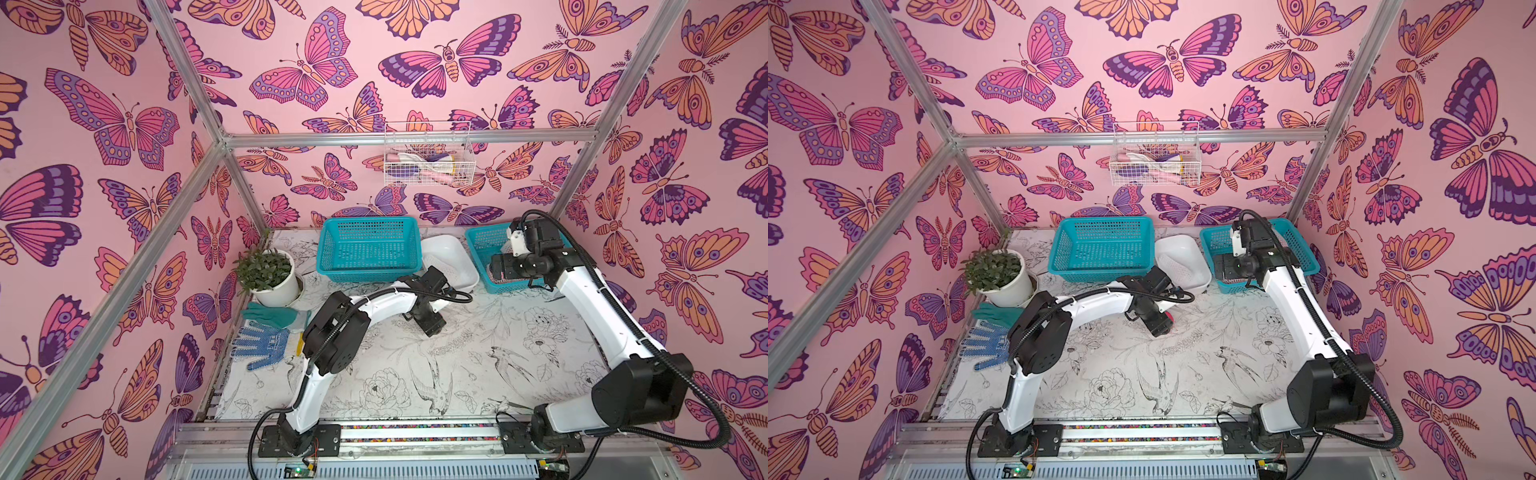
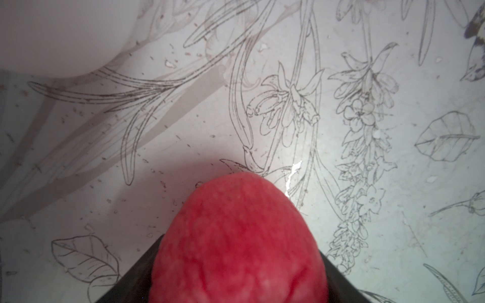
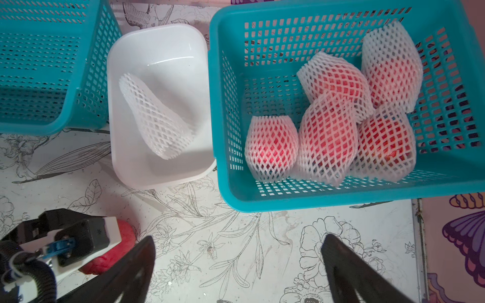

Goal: Remove foam nets from apples
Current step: Pick up the apple from the center of the board, then place the apple in the basket.

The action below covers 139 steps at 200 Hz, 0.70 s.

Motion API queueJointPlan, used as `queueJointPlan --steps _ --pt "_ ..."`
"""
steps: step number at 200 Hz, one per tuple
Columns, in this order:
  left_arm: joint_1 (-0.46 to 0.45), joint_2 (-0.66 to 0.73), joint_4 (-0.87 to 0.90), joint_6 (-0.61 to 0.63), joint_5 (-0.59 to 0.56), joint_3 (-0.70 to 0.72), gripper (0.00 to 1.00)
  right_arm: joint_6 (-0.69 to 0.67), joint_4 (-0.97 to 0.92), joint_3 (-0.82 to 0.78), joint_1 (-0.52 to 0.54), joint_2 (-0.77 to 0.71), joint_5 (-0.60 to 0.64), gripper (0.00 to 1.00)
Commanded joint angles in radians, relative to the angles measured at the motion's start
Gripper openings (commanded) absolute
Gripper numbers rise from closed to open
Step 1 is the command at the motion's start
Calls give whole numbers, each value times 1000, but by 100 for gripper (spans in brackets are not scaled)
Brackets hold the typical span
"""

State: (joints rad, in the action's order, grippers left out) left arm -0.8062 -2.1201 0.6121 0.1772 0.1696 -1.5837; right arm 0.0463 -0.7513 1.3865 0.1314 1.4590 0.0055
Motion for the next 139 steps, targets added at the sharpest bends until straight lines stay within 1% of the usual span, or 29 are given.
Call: queueJointPlan --steps 1,41,65,79,95,110,124,139 --pt "-6 -3 29 5 -31 0 66 11 5 -14 -4 0 -14 99" --pt "-5 79 29 -8 -21 42 54 15 12 -23 -5 -9 -11 99" --pt "3 185 41 -28 -18 57 52 7 6 -24 -4 -21 0 99" --pt "29 240 59 -37 1 40 51 3 0 -26 -5 -33 5 99" --pt "86 271 102 -48 8 -22 52 0 -9 -29 -4 -41 7 99" --pt "157 264 149 -43 6 -111 52 1 -14 -33 -5 -46 7 99" --pt "224 226 178 -29 -10 -203 52 0 -13 -38 -5 -47 6 99" --pt "293 152 209 -25 -27 -320 53 -2 -14 -36 -6 -41 11 99"
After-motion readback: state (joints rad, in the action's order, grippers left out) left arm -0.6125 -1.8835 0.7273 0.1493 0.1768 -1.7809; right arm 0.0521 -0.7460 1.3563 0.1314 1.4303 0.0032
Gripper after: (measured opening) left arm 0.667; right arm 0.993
